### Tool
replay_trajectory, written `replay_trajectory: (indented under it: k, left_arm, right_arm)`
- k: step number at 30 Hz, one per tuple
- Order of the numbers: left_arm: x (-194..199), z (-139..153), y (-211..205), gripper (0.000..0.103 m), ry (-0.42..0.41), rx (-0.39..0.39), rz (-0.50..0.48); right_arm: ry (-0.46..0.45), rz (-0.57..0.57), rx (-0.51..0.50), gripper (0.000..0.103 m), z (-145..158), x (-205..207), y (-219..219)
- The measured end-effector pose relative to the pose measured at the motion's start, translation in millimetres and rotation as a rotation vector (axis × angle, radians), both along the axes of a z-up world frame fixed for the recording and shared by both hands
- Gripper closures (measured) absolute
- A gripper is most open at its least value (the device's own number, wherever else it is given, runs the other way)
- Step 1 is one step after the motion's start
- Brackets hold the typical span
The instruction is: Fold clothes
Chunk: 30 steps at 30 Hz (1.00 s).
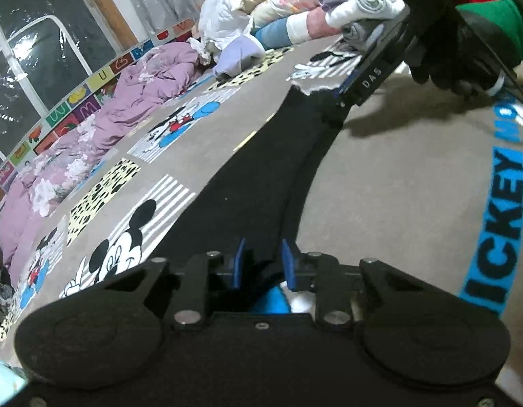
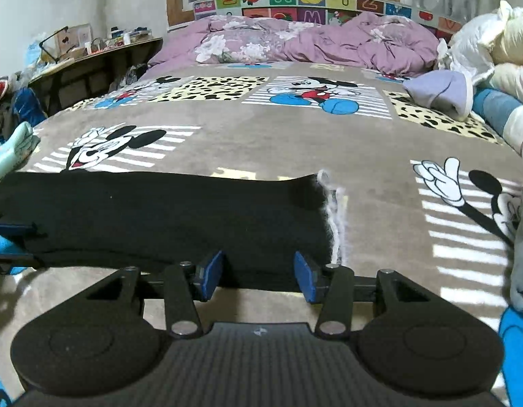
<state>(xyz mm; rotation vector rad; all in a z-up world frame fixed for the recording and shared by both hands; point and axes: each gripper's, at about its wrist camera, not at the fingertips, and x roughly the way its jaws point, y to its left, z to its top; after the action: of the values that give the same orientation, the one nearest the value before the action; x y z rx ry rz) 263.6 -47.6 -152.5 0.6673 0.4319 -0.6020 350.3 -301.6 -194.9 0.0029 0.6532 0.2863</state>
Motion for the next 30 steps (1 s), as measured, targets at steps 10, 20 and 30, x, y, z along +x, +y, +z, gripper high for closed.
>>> replay_trajectory:
  k: [10, 20, 30]
  left_arm:
    - [-2.5, 3.4, -2.7, 0.08, -0.025, 0.031, 0.01]
    - [-9.7, -14.5, -15.9, 0.08, -0.076, 0.139, -0.022]
    - [-11.3, 5.1, -8.1, 0.096, -0.073, 0.073, -0.015]
  right_arm:
    - [-0.003, -0.002, 0.022, 0.054, 0.5, -1.5, -4.6]
    - [0.0, -0.008, 0.043, 0.053, 0.8, -1.7, -8.5]
    - [0.017, -0.034, 0.113, 0.053, -2.3, 0.8, -18.8]
